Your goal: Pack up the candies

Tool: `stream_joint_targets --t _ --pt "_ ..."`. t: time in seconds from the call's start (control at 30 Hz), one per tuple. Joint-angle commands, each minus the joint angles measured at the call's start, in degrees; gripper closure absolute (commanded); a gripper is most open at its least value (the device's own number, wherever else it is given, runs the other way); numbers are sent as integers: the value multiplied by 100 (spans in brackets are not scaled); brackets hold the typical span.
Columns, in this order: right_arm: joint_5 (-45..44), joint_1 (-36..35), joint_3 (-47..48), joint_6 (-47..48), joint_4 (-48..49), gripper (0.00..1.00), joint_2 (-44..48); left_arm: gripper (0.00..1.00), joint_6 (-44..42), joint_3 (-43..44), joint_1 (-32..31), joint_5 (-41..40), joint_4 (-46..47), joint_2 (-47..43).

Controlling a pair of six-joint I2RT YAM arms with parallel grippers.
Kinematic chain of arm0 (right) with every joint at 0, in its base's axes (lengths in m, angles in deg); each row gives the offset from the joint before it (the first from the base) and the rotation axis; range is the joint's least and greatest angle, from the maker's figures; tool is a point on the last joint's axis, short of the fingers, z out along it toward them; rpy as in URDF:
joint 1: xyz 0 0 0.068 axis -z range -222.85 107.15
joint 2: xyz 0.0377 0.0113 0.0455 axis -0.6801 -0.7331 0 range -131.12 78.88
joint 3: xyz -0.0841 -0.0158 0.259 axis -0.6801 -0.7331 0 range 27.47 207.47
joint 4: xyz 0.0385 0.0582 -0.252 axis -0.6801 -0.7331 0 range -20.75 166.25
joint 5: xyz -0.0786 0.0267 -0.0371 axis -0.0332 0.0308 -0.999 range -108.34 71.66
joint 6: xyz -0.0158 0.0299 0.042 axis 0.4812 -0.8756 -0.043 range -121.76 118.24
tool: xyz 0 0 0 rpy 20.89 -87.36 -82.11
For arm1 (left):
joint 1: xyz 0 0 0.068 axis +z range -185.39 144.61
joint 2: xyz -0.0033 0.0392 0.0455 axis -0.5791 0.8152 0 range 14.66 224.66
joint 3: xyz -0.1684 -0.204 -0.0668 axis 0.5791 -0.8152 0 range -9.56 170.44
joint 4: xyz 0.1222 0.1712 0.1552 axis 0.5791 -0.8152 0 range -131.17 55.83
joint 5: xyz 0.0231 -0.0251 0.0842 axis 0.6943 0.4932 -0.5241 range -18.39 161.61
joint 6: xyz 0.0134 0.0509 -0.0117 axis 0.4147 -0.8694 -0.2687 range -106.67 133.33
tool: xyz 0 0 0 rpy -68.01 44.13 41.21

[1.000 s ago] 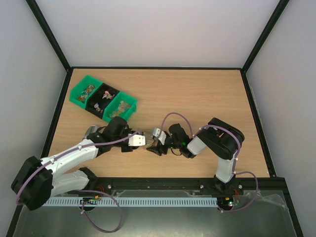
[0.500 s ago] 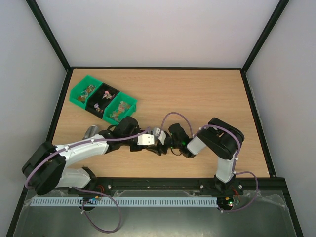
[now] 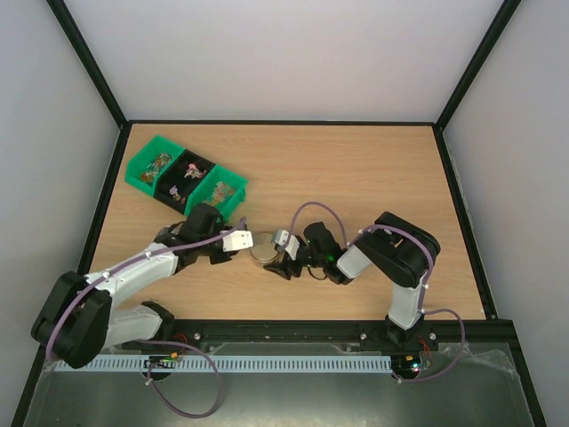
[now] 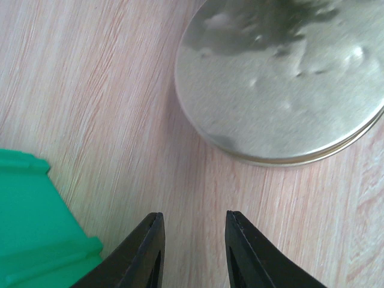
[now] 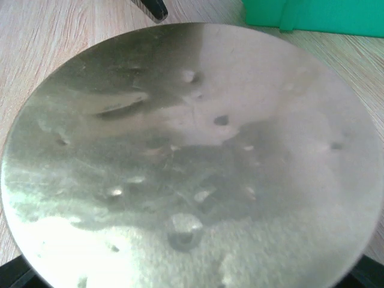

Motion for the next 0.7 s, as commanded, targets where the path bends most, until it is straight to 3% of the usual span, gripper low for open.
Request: stream_joint_targets --t 0.0,0.17,0.4,0.53,0.67 --pt "139 -63 -94 59 -430 70 -73 69 -351 -63 119 63 -323 -307" --pt "96 -58 -52 -41 -426 70 -115 63 -245 2 -142 784 -588 -736" --pt "69 -56 5 -99 -419 70 -156 58 473 134 -1059 663 121 -273" --pt "50 -60 7 -41 -454 70 -118 50 538 274 -1293 488 434 153" --pt "62 -59 -3 -14 -473 70 -88 54 666 401 -1321 202 639 455"
